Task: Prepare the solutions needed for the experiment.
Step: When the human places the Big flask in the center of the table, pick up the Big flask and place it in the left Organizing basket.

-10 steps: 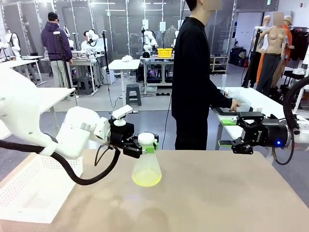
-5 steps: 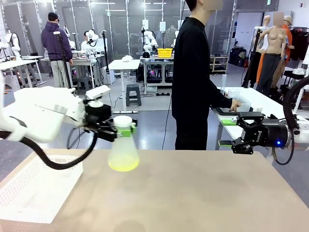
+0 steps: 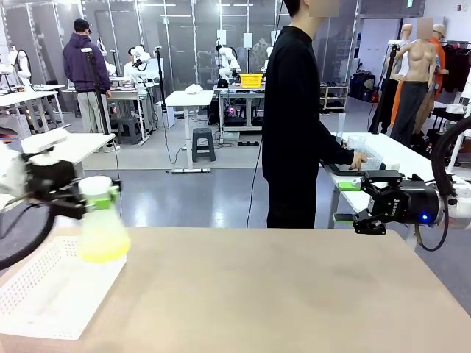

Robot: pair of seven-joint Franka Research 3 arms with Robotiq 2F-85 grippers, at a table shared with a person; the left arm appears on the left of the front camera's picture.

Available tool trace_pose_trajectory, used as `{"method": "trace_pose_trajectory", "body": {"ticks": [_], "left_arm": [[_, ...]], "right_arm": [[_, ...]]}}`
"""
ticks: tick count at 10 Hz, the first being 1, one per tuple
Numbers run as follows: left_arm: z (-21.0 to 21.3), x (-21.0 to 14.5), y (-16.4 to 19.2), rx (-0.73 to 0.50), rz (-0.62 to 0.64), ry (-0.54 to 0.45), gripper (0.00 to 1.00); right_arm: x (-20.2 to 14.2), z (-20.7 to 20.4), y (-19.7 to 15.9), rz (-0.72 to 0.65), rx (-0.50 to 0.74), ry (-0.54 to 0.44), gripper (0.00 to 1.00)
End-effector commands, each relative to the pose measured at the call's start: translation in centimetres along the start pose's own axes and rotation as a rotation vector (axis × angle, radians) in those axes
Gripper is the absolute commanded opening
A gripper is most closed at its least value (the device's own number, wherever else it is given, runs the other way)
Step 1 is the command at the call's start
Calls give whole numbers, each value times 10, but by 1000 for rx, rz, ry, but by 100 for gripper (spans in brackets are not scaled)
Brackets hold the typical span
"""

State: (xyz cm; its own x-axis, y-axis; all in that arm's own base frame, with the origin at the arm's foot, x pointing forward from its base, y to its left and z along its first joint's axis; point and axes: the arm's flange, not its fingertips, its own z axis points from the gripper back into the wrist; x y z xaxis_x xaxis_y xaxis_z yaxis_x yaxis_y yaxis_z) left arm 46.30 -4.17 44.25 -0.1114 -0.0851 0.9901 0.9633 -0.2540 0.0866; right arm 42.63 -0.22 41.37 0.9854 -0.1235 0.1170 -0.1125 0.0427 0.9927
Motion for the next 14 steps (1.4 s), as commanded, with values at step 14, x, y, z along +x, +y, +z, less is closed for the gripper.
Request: {"method": "trace_pose_trajectory", "body": {"ticks": [14], "left_arm": [[131, -98, -75, 381, -68, -51, 1]], "right_arm": [[0, 0, 1, 3, 1, 1, 82]]}}
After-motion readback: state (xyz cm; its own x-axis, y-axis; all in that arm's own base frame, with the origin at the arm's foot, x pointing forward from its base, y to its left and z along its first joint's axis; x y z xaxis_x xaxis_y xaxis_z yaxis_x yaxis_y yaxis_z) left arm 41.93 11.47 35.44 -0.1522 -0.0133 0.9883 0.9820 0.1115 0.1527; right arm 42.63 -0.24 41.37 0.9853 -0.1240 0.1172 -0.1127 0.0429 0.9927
